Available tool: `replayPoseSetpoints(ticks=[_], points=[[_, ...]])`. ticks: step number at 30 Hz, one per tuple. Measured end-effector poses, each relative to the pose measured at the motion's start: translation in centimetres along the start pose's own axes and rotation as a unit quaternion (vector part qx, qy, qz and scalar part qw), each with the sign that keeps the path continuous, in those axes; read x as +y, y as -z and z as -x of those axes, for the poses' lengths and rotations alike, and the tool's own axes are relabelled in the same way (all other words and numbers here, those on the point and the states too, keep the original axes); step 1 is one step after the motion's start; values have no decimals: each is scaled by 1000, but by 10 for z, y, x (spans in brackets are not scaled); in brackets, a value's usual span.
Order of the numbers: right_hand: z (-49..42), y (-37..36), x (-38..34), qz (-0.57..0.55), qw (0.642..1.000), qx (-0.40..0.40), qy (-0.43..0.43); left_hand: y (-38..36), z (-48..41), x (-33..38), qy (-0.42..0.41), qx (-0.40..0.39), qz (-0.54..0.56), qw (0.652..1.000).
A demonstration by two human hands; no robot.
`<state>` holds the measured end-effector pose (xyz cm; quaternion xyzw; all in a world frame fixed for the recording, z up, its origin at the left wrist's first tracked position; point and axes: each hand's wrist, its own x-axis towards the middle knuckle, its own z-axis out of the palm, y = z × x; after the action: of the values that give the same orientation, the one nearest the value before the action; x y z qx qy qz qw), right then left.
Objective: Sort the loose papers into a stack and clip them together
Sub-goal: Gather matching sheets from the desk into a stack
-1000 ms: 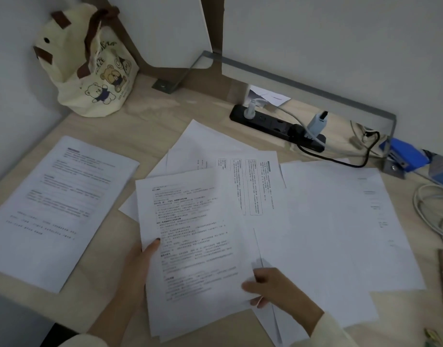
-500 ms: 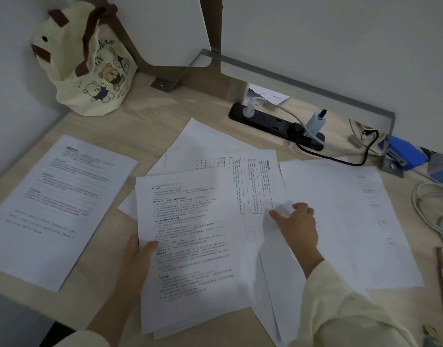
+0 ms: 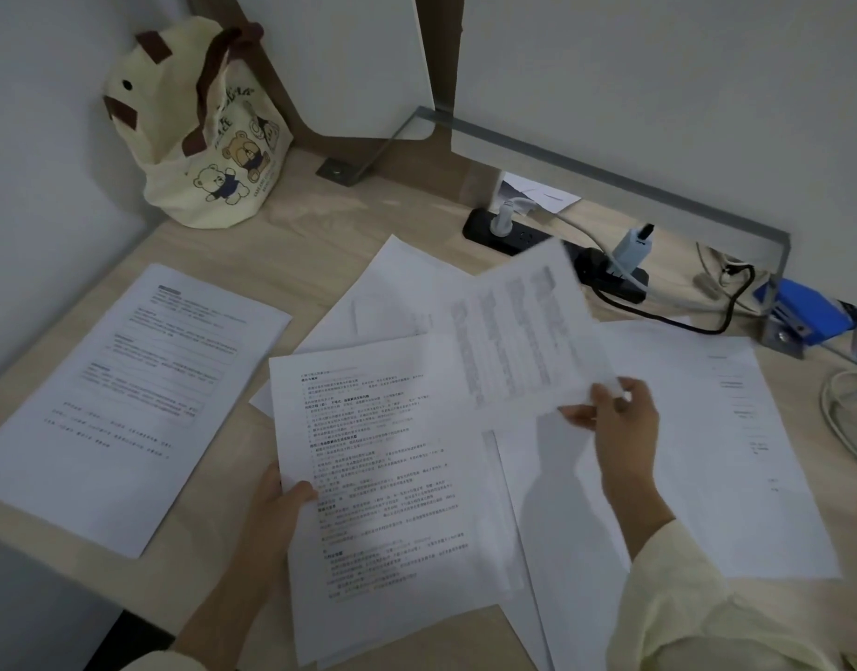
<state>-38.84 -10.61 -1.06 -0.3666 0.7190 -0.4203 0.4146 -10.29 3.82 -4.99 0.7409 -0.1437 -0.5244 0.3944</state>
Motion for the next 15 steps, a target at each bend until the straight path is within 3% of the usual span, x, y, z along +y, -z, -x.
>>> replayPoseSetpoints(ticks=[4,8,11,15], points=[[-6,25,-38,-87,991,78,66,-2,2,2,3,-1,5,1000],[-9,45,-39,-248,964,92,-28,-2,2,1,11,0,-2,1000],[-4,51,-22,-273,955,82,-82,-1,3,1,10,-8,-5,1000],[1,59,-6,-313,931,142,-122,1,5,0,3,-20,-9,1000]])
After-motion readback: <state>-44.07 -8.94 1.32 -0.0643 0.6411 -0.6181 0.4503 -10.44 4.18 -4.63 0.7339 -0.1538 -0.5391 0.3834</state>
